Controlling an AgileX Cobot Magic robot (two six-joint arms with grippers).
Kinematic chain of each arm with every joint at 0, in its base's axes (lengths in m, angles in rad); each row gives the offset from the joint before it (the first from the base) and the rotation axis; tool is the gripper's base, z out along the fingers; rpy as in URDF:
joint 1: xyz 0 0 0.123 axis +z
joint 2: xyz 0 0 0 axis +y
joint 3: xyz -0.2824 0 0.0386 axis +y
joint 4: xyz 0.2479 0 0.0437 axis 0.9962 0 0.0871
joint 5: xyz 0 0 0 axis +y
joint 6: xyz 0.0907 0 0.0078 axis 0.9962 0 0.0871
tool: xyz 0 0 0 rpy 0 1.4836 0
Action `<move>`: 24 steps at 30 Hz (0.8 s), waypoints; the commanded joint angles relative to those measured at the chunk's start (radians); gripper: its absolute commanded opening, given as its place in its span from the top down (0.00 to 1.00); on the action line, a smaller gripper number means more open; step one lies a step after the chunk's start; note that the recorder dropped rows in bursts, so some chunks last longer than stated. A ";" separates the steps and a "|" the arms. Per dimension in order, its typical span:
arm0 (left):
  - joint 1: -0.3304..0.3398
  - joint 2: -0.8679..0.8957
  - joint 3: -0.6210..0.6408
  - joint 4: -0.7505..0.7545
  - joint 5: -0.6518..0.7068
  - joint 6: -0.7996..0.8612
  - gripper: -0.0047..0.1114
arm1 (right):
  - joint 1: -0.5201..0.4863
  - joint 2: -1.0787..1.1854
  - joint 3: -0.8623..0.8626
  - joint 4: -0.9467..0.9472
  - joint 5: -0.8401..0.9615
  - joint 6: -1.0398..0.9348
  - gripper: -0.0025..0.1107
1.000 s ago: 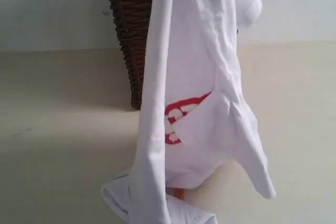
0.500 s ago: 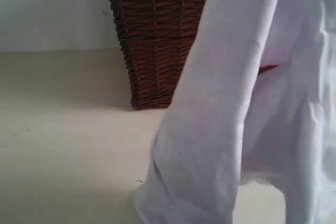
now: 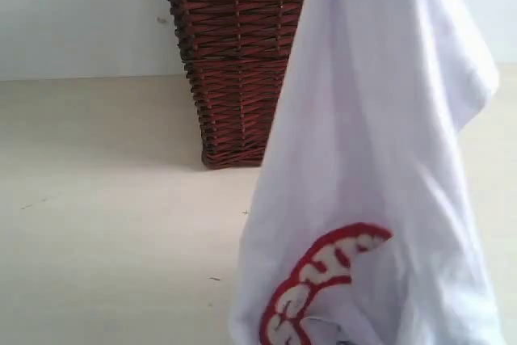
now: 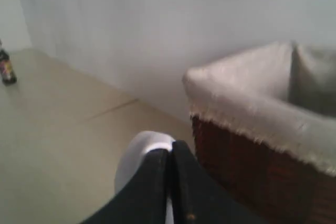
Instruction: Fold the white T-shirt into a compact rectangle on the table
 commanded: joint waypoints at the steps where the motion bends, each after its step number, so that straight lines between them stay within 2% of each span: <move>1: -0.007 -0.005 0.002 0.049 -0.019 0.055 0.96 | -0.002 0.138 0.035 0.008 -0.082 0.005 0.98; 4: -0.007 -0.005 0.002 0.044 -0.056 0.048 0.96 | -0.002 0.257 0.035 0.036 -0.089 -0.038 0.98; 9: -0.007 -0.005 0.002 0.044 -0.090 0.048 0.96 | -0.002 0.492 0.025 0.322 -0.101 -0.329 0.98; 15: -0.007 -0.005 0.002 0.044 -0.143 0.048 0.96 | -0.002 0.678 -0.063 0.526 -0.024 -0.567 0.98; 24: -0.007 -0.005 0.002 0.044 -0.200 0.048 0.96 | -0.002 0.883 -0.320 0.656 0.050 -0.656 0.98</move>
